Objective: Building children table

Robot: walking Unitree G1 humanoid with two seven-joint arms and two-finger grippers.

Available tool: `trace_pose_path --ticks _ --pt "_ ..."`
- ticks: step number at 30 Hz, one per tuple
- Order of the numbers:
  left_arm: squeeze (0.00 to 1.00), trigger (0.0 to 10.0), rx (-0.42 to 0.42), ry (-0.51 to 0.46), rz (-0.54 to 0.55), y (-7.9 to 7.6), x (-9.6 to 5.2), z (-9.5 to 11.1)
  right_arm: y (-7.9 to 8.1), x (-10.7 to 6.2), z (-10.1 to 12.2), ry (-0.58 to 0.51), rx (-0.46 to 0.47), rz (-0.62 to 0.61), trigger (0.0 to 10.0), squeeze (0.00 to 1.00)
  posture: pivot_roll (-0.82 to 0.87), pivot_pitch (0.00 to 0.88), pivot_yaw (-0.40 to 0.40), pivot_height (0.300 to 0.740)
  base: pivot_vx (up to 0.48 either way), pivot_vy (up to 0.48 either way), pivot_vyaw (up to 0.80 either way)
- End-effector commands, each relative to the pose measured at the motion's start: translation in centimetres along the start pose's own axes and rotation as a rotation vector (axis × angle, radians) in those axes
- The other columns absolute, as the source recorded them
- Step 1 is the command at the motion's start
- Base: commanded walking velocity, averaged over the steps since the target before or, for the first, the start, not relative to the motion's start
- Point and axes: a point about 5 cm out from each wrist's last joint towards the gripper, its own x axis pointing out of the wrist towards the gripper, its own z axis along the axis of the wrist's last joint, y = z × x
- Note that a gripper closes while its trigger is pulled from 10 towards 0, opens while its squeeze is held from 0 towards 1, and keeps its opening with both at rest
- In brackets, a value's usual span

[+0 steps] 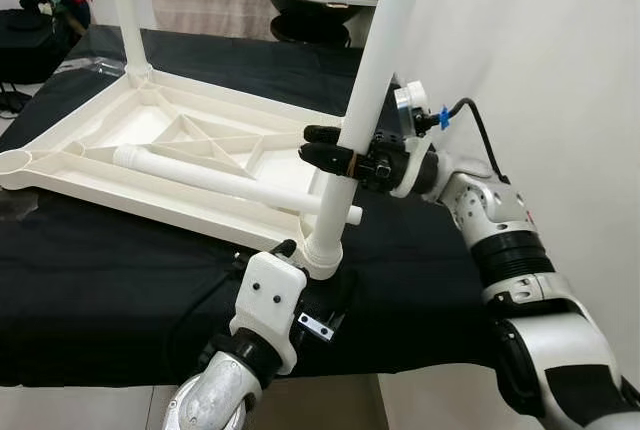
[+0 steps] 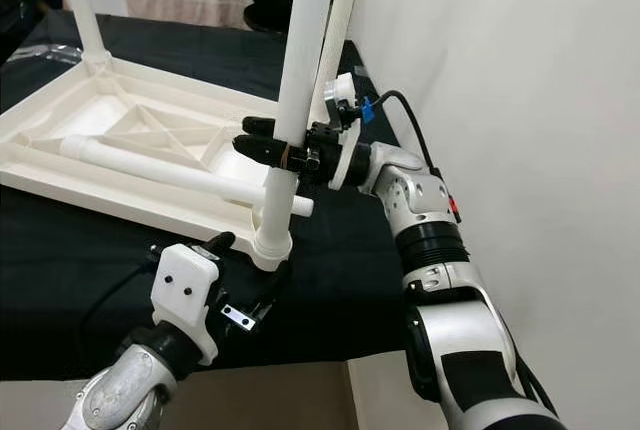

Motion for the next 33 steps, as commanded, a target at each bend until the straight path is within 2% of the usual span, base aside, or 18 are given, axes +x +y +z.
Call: trace_pose_path --ticks 1,2,3,4,5,8,14,15,18,19,21,22,23,24,25,26,31,33 --pt "0.0 10.0 0.007 0.009 -0.004 -0.2 -0.1 -0.2 -2.0 -0.4 -0.4 0.039 -0.026 -0.291 0.0 0.0 0.08 0.103 -0.15 0.74 0.0 0.0 0.0" --pt "0.0 10.0 0.007 0.009 -0.003 -0.1 -0.1 -0.2 -3.7 -1.0 -0.8 0.104 -0.036 -0.552 0.0 0.0 0.08 0.103 -0.15 0.74 0.0 0.0 0.0" --pt "0.0 10.0 0.007 0.009 -0.003 -0.1 -0.1 -0.2 -3.7 -1.0 -0.8 0.104 -0.036 -0.552 0.0 0.0 0.08 0.103 -0.15 0.74 0.0 0.0 0.0" --pt "0.0 10.0 0.008 0.009 -0.003 -0.1 -0.1 -0.2 -4.6 -1.7 -1.1 0.152 -0.044 -0.723 0.0 0.0 0.07 0.105 -0.149 0.74 0.0 0.0 0.0" --pt "0.0 10.0 0.008 0.009 -0.003 -0.1 -0.1 -0.2 -4.6 -1.7 -1.1 0.152 -0.044 -0.723 0.0 0.0 0.07 0.105 -0.149 0.74 0.0 0.0 0.0" --pt "0.0 10.0 0.008 0.008 -0.006 -0.1 -0.1 -0.1 -6.4 -4.9 -1.8 0.255 -0.074 -1.196 0.0 0.0 0.07 0.108 -0.147 0.74 0.0 0.0 0.0" --pt "0.0 10.0 0.008 0.007 -0.007 -0.2 -0.1 -0.1 -6.5 -6.0 -1.9 0.284 -0.082 -1.384 0.0 0.0 0.07 0.109 -0.146 0.74 0.0 0.0 0.0" --pt "0.0 10.0 0.008 0.007 -0.007 -0.2 0.0 -0.1 -6.5 -5.8 -1.9 0.289 -0.087 -1.409 10.0 0.0 0.07 0.111 -0.147 0.74 0.0 0.0 0.0" --pt "0.0 10.0 0.007 0.009 -0.006 -0.2 0.0 -0.1 -6.1 -2.8 -1.7 0.182 -0.021 -1.299 10.0 0.0 0.07 0.113 -0.147 0.74 0.0 0.0 0.0" --pt "0.0 10.0 0.007 0.01 -0.006 -0.2 0.0 -0.1 -5.7 -1.1 -1.1 0.077 0.025 -1.173 10.0 1.0 0.07 0.115 -0.147 0.74 0.0 0.0 0.0" --pt "0.0 10.0 0.007 0.01 -0.006 -0.2 0.0 -0.1 -5.7 -1.1 -1.1 0.077 0.025 -1.173 10.0 1.0 0.07 0.115 -0.147 0.74 0.0 0.0 0.0" --pt "0.0 10.0 0.008 0.011 -0.006 -0.2 0.0 -0.1 -5.0 1.0 0.2 -0.048 0.074 -0.95 10.0 1.0 0.07 0.116 -0.149 0.74 0.0 0.0 0.0" --pt "0.0 10.0 0.008 0.011 -0.006 -0.2 0.0 -0.1 -5.0 1.0 0.2 -0.048 0.074 -0.95 10.0 1.0 0.07 0.116 -0.149 0.74 0.0 0.0 0.0" --pt "0.0 10.0 0.008 0.012 -0.005 -0.2 -0.1 -0.1 -4.3 1.9 1.0 -0.084 0.078 -0.807 10.0 1.0 0.07 0.116 -0.149 0.74 0.0 0.0 0.0" --pt "0.0 10.0 0.008 0.011 -0.004 -0.1 -0.1 -0.1 -3.8 2.4 1.5 -0.101 0.091 -0.705 10.0 0.87 0.07 0.117 -0.15 0.74 0.0 0.0 0.0" --pt "0.0 10.0 0.008 0.012 -0.003 -0.1 -0.1 -0.1 -3.4 2.6 2.0 -0.12 0.1 -0.622 10.0 0.0 0.07 0.117 -0.148 0.74 0.0 0.0 0.0" --pt "0.0 10.0 0.007 0.01 -0.002 -0.1 -0.1 -0.1 -1.0 1.5 2.7 -0.097 0.038 -0.204 10.0 0.0 0.07 0.118 -0.15 0.74 0.0 0.0 0.0" --pt "0.0 10.0 0.006 0.01 -0.002 -0.1 -0.1 -0.1 -0.3 1.1 2.3 -0.063 0.014 -0.118 10.0 0.0 0.07 0.118 -0.15 0.74 0.0 0.0 0.0"
